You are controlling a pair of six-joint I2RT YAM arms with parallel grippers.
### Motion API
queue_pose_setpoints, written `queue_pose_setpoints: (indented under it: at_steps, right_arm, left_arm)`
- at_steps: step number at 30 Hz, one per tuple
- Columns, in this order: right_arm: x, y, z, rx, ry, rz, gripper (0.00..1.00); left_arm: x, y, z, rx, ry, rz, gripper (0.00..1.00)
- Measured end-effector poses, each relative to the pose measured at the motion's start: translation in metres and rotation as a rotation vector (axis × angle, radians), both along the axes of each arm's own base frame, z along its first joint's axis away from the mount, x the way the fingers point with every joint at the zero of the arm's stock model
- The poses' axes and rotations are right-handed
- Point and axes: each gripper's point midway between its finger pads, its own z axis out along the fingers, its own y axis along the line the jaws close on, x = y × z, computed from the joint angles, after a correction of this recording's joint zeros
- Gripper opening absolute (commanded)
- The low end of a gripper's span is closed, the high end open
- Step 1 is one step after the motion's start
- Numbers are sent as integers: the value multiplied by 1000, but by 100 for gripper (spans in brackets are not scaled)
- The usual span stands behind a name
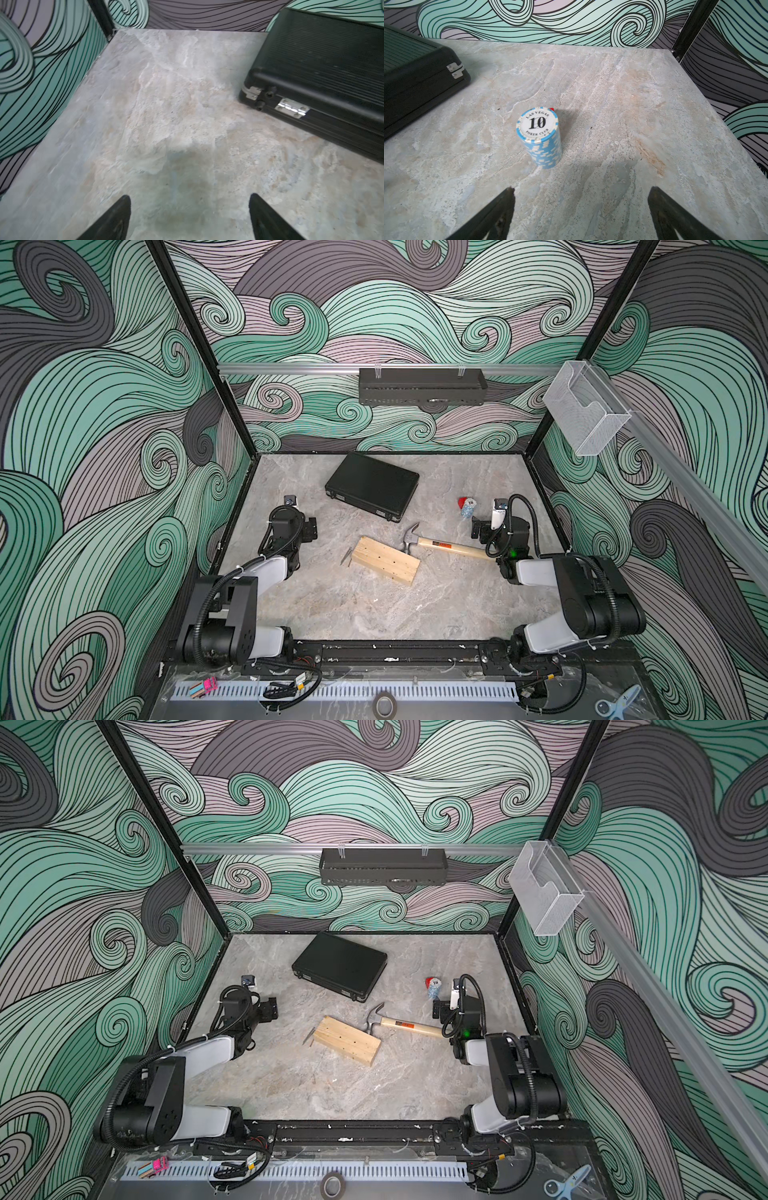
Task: Use a claw hammer to pull out a nail
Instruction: Reset both arms
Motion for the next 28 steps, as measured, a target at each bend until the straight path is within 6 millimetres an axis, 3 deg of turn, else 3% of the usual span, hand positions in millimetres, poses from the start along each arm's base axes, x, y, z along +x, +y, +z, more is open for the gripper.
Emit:
queue_pose_setpoints:
  at_steps: [5,11,28]
  right_arm:
    - [0,1,0,1,0,3,100]
    - [0,1,0,1,-1,3,100]
    - [8,-4,7,7,-10,-6,100]
  left_arm:
    - [7,-1,-1,-11,-32,-46,89]
    - [8,15,-26,-45,12,2,99]
    - [11,18,-21,-55,-10,15,99]
